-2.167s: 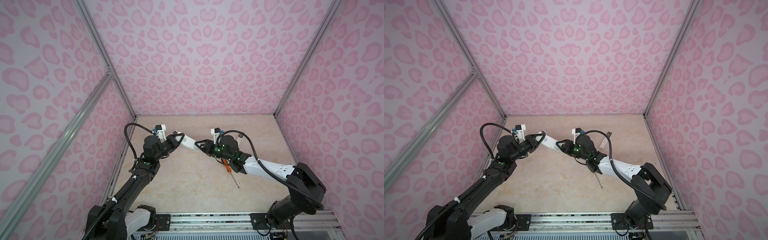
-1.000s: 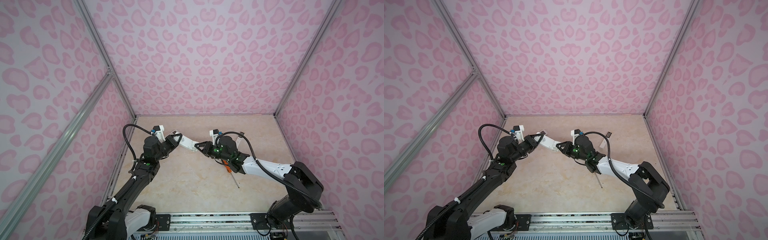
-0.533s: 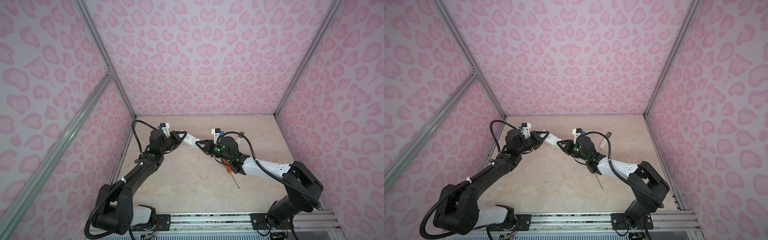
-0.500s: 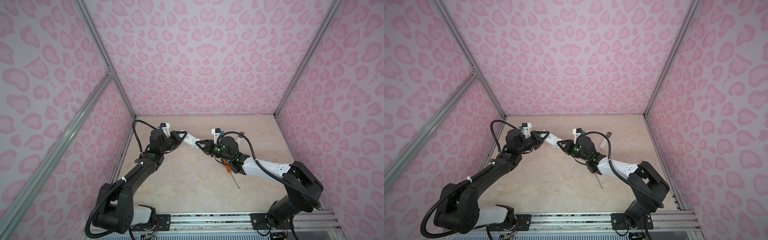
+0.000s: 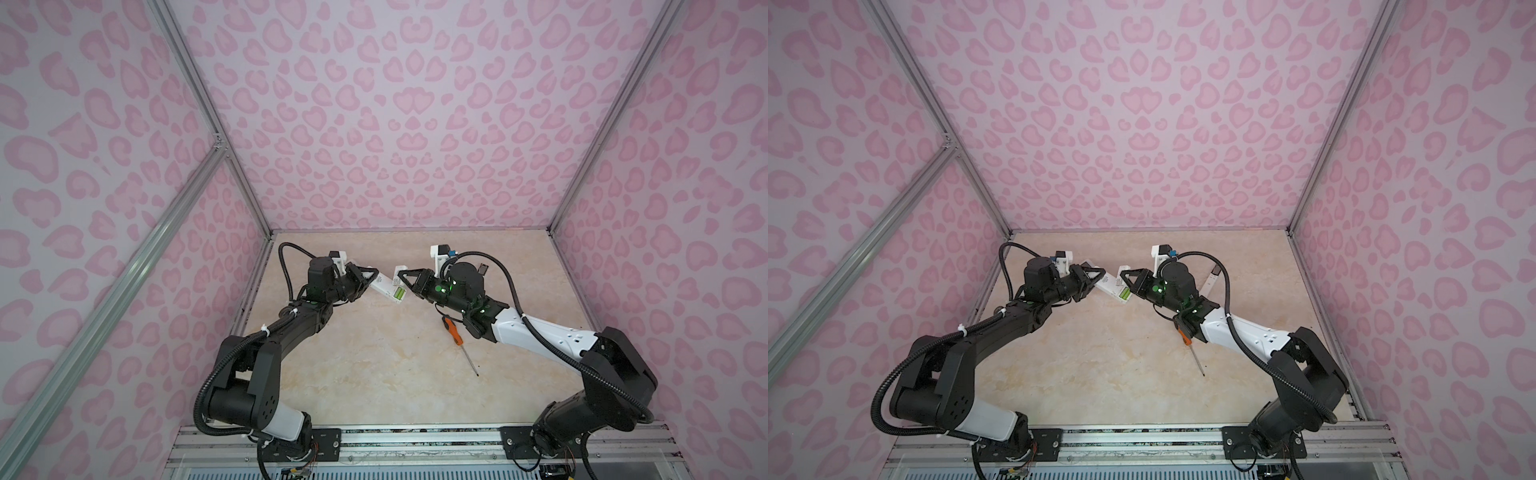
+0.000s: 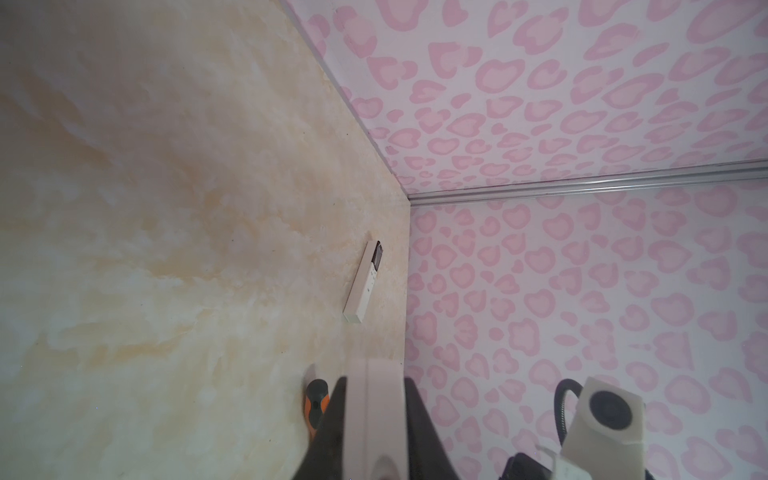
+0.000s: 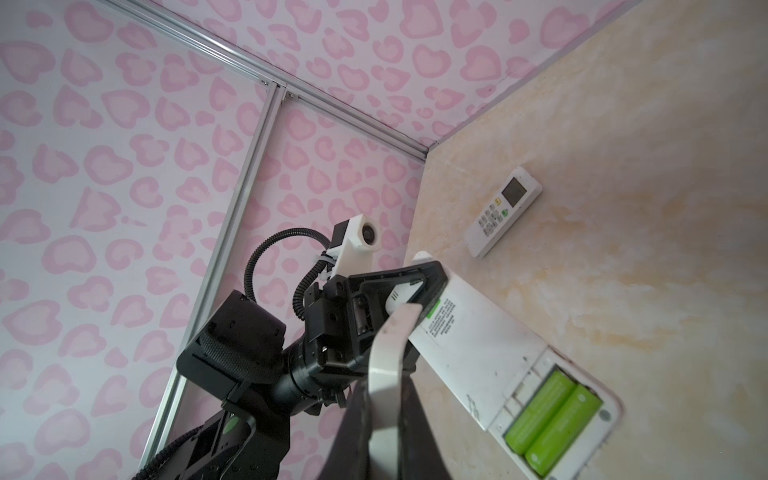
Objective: Unload the batteries from the remote control
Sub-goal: 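Draw the right gripper back and drop the white cover on the table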
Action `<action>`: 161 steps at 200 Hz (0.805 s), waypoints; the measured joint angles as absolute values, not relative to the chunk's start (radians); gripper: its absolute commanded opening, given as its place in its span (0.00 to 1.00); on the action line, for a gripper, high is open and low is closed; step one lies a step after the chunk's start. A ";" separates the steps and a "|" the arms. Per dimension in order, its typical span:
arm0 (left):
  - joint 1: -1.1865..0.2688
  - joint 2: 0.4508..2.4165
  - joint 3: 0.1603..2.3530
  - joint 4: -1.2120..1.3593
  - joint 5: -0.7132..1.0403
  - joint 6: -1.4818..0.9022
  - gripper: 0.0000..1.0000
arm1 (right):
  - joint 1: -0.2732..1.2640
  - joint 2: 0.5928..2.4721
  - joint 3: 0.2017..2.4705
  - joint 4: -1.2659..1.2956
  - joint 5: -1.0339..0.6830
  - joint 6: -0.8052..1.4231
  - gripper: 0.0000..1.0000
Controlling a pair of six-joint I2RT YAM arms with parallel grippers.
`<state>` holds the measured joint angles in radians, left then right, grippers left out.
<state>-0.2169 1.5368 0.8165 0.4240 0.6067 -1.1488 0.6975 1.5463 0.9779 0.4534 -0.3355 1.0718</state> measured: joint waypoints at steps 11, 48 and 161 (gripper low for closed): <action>-0.210 1.560 0.817 0.428 0.615 -1.145 0.04 | 0.678 1.549 0.991 0.413 -0.330 1.039 0.11; -0.182 1.640 0.810 0.436 0.645 -1.123 0.04 | 0.601 1.596 1.060 0.248 -0.289 0.888 0.11; -0.141 1.832 0.787 0.451 0.658 -1.053 0.03 | 0.554 1.970 1.502 -0.287 -0.014 0.408 0.13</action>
